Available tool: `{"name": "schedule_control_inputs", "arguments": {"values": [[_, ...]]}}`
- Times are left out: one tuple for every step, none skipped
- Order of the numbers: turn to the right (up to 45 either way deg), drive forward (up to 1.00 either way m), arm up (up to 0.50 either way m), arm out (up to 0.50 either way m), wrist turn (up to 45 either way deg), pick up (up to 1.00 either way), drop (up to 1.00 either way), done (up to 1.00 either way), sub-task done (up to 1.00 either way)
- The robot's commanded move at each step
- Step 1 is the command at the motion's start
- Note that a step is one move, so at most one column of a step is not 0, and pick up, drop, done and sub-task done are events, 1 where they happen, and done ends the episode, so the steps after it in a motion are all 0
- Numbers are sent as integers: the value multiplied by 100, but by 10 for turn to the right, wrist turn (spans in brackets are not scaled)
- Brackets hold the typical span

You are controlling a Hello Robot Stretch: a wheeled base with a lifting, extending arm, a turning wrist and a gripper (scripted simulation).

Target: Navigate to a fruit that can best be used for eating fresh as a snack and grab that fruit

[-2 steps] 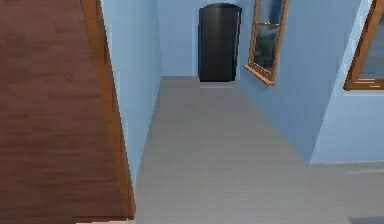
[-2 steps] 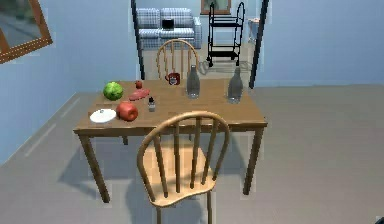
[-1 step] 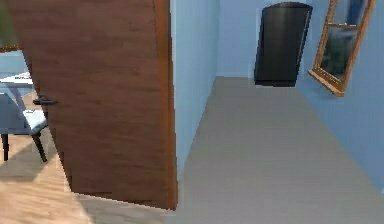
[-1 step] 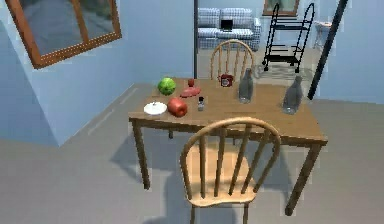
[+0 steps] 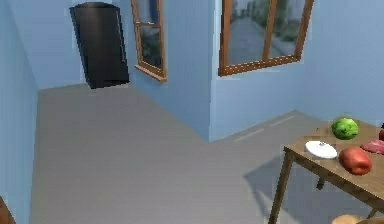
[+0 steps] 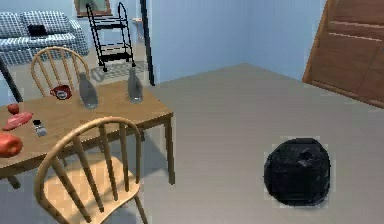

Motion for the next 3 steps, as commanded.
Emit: {"name": "schedule_control_inputs", "arguments": {"values": [[210,0,0,0,0,0,0,0,0],[0,75,0,0,0,0,0,0,0],[-300,0,0,0,0,0,0,0,0]]}}
